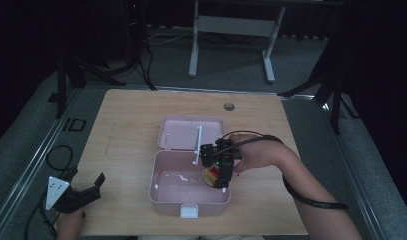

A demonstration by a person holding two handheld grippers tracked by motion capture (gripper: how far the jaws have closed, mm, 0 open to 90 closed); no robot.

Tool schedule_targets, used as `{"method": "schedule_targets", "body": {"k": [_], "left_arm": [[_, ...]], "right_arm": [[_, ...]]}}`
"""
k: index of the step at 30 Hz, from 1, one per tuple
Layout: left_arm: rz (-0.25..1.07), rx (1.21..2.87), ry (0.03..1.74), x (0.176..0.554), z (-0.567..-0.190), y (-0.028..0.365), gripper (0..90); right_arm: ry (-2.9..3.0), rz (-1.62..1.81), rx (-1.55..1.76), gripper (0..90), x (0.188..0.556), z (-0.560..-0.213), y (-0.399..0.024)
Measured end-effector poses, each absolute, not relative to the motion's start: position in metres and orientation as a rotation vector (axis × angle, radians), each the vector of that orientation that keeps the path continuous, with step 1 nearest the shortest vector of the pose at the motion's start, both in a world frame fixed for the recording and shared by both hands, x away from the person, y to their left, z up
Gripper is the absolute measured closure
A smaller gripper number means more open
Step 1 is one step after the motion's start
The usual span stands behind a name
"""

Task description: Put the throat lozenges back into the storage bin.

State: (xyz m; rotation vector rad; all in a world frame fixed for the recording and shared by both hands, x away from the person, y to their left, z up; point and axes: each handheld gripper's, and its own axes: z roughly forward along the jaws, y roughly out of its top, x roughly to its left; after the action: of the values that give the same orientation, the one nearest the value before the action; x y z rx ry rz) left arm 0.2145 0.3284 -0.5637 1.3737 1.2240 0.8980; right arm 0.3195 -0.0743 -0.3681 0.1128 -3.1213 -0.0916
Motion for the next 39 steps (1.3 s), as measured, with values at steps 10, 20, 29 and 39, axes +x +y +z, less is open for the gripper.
{"method": "schedule_targets", "body": {"k": [10,20,29,39], "left_arm": [[0.897,1.372,1.225,0.215,-0.564,0.328,0.4],[0.897,1.375,1.225,0.215,-0.564,0.328,0.4],[0.895,1.374,1.224,0.215,-0.564,0.328,0.4],[0.892,1.377,1.221,0.215,-0.564,0.328,0.4]], "right_arm": [[-3.080,-0.054,0.117,20.6,0.319,-0.399,-0.071],[-3.054,-0.027,0.118,20.6,0.317,-0.423,-0.070],[-3.053,0.001,0.164,20.6,0.316,-0.441,-0.064],[-3.040,0.065,0.210,20.6,0.316,-0.460,-0.058]]}}
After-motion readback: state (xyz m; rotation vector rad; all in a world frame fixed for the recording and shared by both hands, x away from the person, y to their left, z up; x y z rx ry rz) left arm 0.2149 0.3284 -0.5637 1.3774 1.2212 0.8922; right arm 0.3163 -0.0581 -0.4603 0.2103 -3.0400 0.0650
